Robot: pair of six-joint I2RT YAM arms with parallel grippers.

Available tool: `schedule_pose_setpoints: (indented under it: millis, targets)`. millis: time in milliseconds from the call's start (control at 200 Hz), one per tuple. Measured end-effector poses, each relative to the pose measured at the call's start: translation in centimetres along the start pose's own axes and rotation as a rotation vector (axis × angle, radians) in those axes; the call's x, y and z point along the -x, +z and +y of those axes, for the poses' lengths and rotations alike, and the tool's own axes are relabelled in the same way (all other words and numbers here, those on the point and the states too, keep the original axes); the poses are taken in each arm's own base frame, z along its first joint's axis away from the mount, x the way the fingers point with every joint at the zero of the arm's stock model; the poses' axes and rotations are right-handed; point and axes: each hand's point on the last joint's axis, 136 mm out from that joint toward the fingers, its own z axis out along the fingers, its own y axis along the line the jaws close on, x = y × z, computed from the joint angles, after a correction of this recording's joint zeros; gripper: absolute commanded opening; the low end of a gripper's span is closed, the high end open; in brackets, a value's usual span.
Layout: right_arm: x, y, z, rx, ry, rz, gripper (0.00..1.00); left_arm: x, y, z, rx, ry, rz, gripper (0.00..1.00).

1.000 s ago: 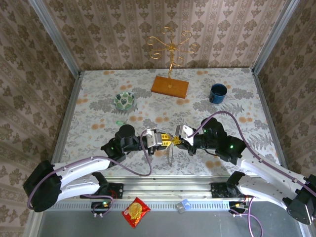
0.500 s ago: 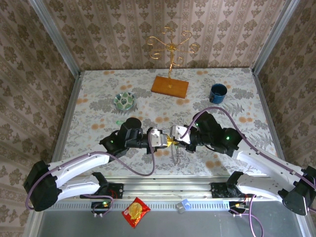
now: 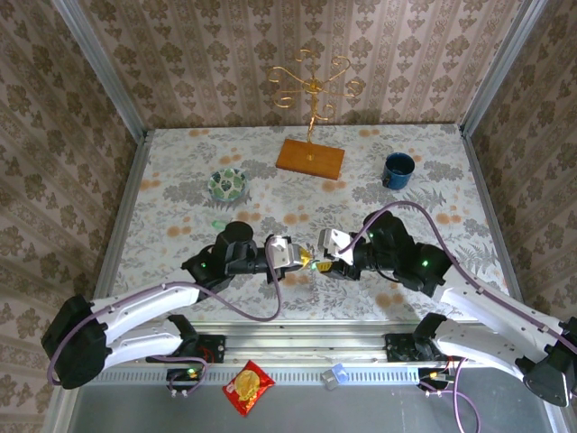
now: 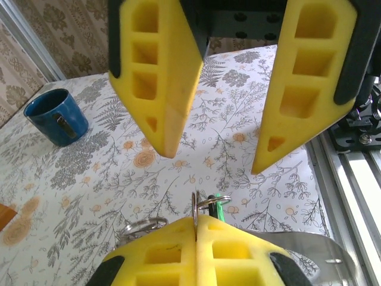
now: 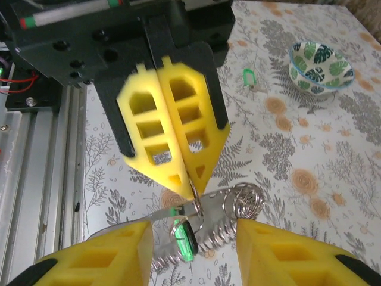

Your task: Put the keys on the keyring

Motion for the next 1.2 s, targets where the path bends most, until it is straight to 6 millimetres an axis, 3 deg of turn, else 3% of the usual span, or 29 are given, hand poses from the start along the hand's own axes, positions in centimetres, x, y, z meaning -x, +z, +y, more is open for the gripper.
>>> schedule_pose_setpoints:
  millis: [150,385,685,1010,1200]
  targets:
    - [-1.1,0.5,0.1,-0.004,0.048,0.012,0.39,0.2,-0.1,0.3,0.026,-0.035,-0.035,0.0]
    - [-1.1,0.8,0.1,-0.005,0.085,0.011,0.34,0.7,-0.1,0.6,0.046,-0.06,-0.075,0.0]
    - [-1.6,1.5,-0.1,0.001,0.094,0.032,0.36,1.1,-0.2,0.5,0.046,-0.06,-0.097,0.0]
    - [-2.0,2.0,0.0,0.014,0.091,0.048,0.04,0.9,-0.2,0.3,0.036,-0.061,-0.099,0.0]
    - [-2.2,2.9,0.7,0.063,0.104,0.049,0.0,1.3,-0.2,0.3,0.037,-0.049,-0.123,0.0]
